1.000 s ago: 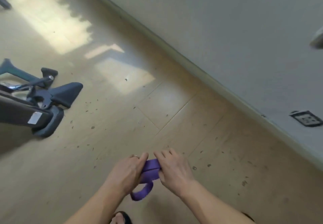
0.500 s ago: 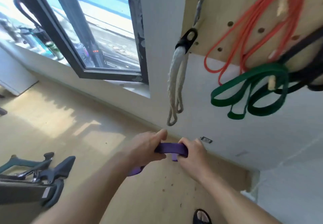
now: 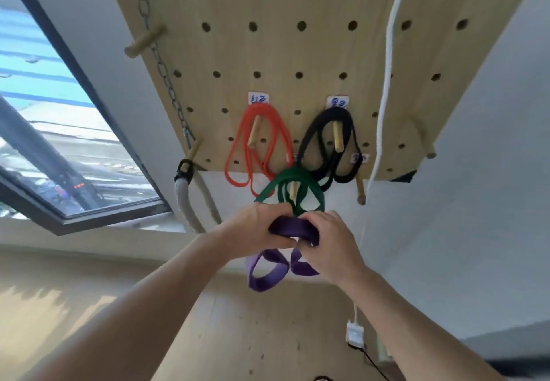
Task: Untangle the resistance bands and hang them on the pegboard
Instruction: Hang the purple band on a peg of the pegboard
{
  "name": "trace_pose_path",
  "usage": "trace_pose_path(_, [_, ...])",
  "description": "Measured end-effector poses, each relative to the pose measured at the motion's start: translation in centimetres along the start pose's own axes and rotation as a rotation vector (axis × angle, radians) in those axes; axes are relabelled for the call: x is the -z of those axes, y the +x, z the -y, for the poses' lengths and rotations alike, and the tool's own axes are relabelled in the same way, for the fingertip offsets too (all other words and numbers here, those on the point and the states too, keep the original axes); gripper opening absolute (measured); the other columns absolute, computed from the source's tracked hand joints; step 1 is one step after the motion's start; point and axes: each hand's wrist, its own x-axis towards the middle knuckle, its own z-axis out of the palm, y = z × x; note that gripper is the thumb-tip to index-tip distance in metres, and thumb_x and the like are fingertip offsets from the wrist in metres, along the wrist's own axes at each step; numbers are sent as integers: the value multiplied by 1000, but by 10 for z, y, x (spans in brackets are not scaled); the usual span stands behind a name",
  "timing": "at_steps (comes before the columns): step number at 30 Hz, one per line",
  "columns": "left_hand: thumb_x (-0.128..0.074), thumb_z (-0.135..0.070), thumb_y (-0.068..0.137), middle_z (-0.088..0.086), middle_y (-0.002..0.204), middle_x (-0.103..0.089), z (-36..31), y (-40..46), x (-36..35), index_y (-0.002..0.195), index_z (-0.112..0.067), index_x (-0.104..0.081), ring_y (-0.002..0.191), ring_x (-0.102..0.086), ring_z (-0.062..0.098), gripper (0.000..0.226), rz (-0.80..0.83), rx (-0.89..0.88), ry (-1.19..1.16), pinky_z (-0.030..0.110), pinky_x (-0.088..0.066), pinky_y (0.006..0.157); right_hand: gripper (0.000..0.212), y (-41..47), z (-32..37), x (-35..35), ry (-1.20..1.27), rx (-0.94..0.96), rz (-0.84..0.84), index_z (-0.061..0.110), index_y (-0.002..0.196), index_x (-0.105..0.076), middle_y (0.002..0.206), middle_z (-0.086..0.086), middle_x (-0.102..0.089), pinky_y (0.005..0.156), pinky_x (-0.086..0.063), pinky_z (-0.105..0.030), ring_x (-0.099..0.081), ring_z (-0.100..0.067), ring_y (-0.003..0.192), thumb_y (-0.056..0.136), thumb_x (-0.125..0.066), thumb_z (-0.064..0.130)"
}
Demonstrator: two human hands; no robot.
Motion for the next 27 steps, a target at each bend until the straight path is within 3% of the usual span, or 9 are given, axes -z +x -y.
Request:
trace_pose_path(7, [-74,-48,83,-13,83,-58,-34,61,1,99,-28,-57,77,-57,9,31,15,68,64,26,-46,70,44,27,-41,42,204,-117,84,26,124,-60,112,8,-64,91,-53,-36,-59,-15,103,84,-71,11])
trace_pose_path(11, [-71,-51,85,-10,89,-62,-40,80,-1,105,-30,-55,82,-61,12,33,79,87,151,29,-53,74,85,47,-59,54,324,-206,283,42,152,-33,143,6,-47,105,-50,-43,-53,-17,126,82,-72,14])
trace_pose_path(14, [-70,-48,88,-13,86,-61,-38,88,4,106,-29,-56,79,-61,8,30,110,78,135,23,-50,69,102,59,-69,61,486,-317,348,50,157,-13,148,13,-37,95,-54,-36,-53,-16,125,84,-70,6])
trace_pose_path(16, [-71,-47,89,-16,85,-60,-33,94,8,104,-34,-54,79,-62,5,26,114,76,94,22,-51,70,104,65,-74,64,507,-373,236,46,160,-7,151,16,-33,92,-56,-35,-58,-18,120,87,-65,0])
trace_pose_path(18, [-71,-47,89,-17,86,-58,-28,101,11,100,-39,-52,80,-58,3,24,103,51,71,19,-46,69,97,68,-80,67,511,-458,44,39,161,-11,161,7,-33,98,-53,-32,-55,-25,131,89,-56,-7])
trace_pose_path(20, [-71,-45,90,-15,88,-54,-27,108,12,102,-37,-53,83,-54,1,23,78,12,31,18,-42,71,87,65,-84,72,553,-555,-111,31,159,-21,156,0,-40,81,-51,-19,-58,-27,126,89,-53,-10])
trace_pose_path(22, [-71,-42,91,-13,88,-59,-30,115,10,104,-31,-57,84,-58,3,22,80,-27,-63,23,-48,73,83,60,-88,79,608,-590,-186,26,157,-27,144,0,-50,67,-47,-17,-66,-26,104,88,-55,-11])
trace_pose_path(24, [-71,-37,92,-10,89,-65,-33,123,6,106,-28,-59,82,-65,8,21,98,-59,-187,27,-54,74,87,57,-91,84,666,-571,-183,38,151,-31,123,11,-57,66,-52,-23,-64,-18,88,85,-55,-12])
trace_pose_path(27, [-72,-35,93,-12,91,-67,-40,139,-4,108,-30,-59,82,-66,6,20,108,-87,-238,24,-55,73,95,56,-98,91,694,-543,-121,66,132,-28,132,21,-55,83,-59,-40,-58,-10,104,70,-59,1])
